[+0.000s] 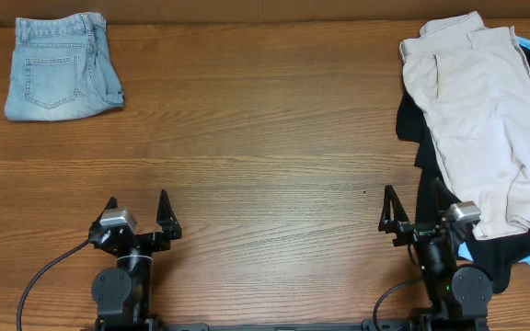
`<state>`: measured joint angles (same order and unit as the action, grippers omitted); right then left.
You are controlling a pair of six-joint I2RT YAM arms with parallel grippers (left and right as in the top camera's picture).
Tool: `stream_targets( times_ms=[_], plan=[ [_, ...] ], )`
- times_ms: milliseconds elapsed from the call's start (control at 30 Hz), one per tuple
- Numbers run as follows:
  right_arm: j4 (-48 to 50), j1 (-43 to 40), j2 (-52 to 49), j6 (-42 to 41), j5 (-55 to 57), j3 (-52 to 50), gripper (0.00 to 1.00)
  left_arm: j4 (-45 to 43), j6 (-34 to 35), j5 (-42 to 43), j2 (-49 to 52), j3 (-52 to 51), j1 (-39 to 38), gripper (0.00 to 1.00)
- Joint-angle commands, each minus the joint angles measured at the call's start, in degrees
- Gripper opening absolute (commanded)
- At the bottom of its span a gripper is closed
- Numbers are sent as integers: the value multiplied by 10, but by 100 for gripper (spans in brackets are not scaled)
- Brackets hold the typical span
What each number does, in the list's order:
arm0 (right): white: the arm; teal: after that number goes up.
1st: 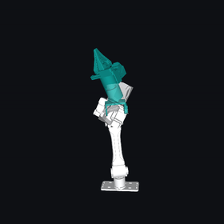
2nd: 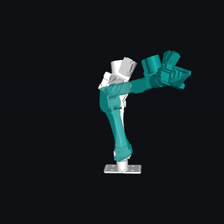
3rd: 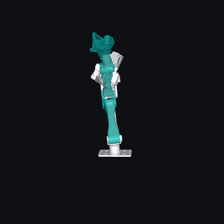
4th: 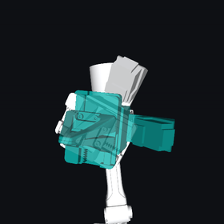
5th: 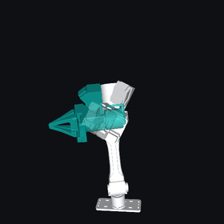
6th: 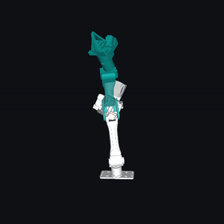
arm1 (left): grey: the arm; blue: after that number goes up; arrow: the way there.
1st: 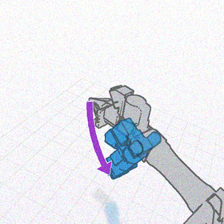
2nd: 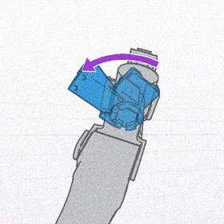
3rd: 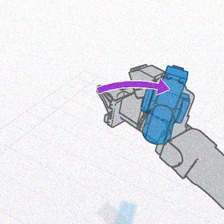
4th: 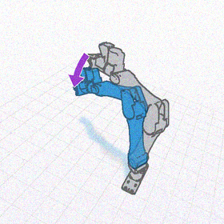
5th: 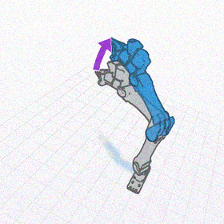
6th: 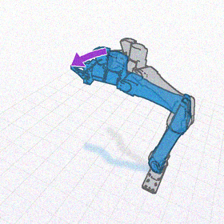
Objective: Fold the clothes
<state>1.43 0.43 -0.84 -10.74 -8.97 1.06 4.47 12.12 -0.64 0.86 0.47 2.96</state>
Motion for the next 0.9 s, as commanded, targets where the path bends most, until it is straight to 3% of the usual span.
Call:
stream_targets(
  times_ms=[0, 200, 433, 667, 867],
  plan=[
    [28, 3, 7, -4, 2, -6, 100, -3, 21, 18, -5, -2, -4, 100],
    [69, 3, 7, -1, -27, 21, 100, -31, 21, 96, -5, 5, -4, 100],
    [44, 2, -24, 69, -23, 123, 100, -5, 21, 81, 0, 98, -4, 100],
    [-64, 2, -189, 104, -16, 334, 100, 91, 14, 67, 94, 273, -4, 100],
    [-264, 2, -405, 113, -6, 587, 100, 201, -50, 68, 231, 440, -4, 100]
  ],
)
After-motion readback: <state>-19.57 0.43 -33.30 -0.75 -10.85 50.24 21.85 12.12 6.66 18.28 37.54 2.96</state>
